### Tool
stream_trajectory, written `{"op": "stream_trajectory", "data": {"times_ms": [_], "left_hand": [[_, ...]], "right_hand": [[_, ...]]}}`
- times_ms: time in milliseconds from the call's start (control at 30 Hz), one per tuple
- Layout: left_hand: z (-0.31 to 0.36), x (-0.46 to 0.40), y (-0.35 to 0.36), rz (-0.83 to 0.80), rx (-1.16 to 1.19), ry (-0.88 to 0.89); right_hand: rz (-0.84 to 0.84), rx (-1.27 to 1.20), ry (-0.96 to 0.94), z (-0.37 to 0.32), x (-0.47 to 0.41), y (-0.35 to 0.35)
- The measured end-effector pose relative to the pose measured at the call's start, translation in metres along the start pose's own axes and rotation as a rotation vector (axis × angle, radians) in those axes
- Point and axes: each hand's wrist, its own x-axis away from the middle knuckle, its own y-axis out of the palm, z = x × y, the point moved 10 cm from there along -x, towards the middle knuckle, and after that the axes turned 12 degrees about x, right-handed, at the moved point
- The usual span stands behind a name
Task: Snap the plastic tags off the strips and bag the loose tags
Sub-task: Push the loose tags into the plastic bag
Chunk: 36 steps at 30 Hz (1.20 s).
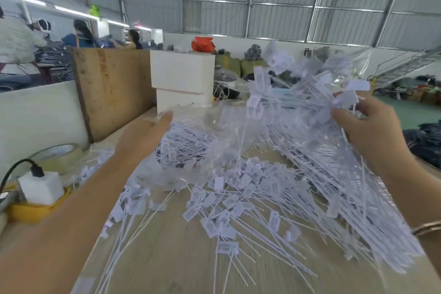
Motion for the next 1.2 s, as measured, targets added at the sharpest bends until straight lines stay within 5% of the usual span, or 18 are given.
{"op": "stream_trajectory", "data": {"times_ms": [233, 433, 533, 733, 833, 1000, 1200], "left_hand": [[0.005, -0.016, 0.008, -0.101, 0.255, -0.148], [-0.003, -0.029, -0.005, -0.043, 0.492, -0.214], [-0.005, -0.033, -0.024, 0.058, 0.328, -0.112], [0.047, -0.019, -0.036, 0.126, -0.018, 0.21], [0.044, -0.012, -0.042, 0.139, 0.177, 0.191], [0.023, -0.012, -0.07, 0.315, 0.572, 0.12], [0.023, -0.008, -0.045, 0.128, 0.359, 0.073]], "right_hand": [[0.028, -0.072, -0.136, -0.068, -0.003, 0.04], [-0.206, 0.22, -0.527, -0.123, 0.049, 0.135], [-0.357, 0.478, -0.66, -0.119, 0.071, 0.184], [-0.503, 0.52, -0.551, -0.118, 0.037, 0.234], [-0.504, 0.459, -0.534, -0.128, 0.018, 0.253], [-0.869, 0.682, -0.472, -0.083, 0.022, 0.297], [-0.659, 0.276, -0.463, -0.104, 0.009, 0.28]]}}
